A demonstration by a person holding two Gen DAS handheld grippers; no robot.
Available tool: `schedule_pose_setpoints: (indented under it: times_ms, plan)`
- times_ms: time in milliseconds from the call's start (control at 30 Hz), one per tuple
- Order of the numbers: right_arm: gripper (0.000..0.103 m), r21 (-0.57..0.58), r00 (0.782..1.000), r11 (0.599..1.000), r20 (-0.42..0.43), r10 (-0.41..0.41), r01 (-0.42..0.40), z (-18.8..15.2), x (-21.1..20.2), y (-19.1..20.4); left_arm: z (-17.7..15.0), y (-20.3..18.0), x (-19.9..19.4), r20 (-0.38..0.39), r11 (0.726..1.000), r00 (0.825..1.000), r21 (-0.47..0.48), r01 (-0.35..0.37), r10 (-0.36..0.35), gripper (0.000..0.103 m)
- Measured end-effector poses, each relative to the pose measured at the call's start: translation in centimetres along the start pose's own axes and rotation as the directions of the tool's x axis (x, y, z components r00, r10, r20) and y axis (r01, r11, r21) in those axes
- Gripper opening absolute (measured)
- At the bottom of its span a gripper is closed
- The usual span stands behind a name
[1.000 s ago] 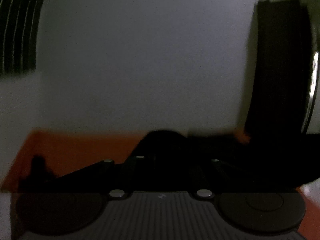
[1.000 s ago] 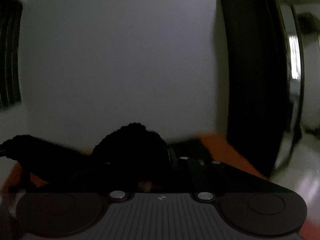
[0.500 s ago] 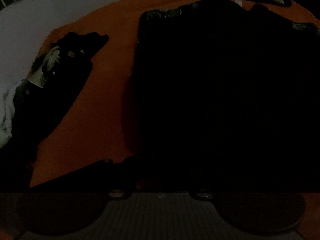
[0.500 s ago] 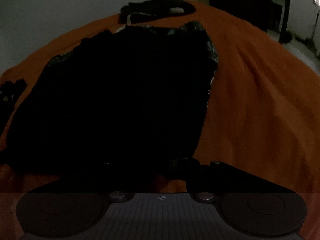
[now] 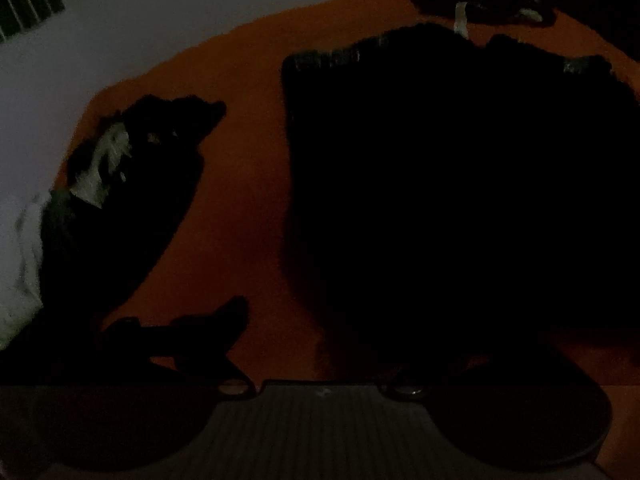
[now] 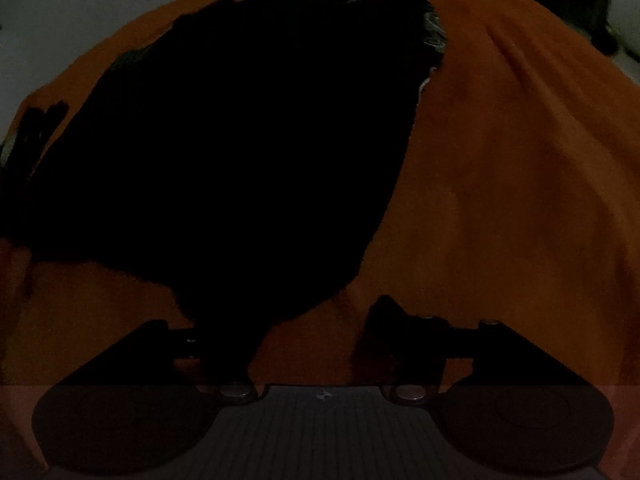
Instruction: Fold clothes
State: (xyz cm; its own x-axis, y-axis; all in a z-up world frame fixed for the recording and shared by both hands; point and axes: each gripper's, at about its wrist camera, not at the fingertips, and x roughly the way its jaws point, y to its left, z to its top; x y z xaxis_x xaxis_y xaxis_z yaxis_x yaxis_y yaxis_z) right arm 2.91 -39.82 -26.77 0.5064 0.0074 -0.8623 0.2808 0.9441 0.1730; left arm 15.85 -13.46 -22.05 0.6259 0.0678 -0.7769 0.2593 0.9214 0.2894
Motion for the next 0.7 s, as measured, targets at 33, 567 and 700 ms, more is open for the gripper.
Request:
schedule_pose_setpoints:
  times_ms: [33,567,700]
  plan:
    - [0.06,-0.004,1.0,1.0,-0.003,0.003,-0.003,0.1,-0.3,-0.2,0.2,0.5,-0.2,0.008,1.0,1.0,-0.003,0.003,-0.003,0.087]
    - [0.061,0.274,0.997,0.959,0.051,0.055,-0.067,1.5,-3.8,-4.1,-5.9,8.5,-1.8,-0.051,0.995,0.996,0.07,0.071,-0.067,0.097]
    - [0.055,0.317,0.994,0.945,0.104,0.044,-0.074,2.4,-4.2,-1.8,-5.0,11.9,-1.4,-0.075,0.984,0.982,-0.062,0.167,-0.171,0.098]
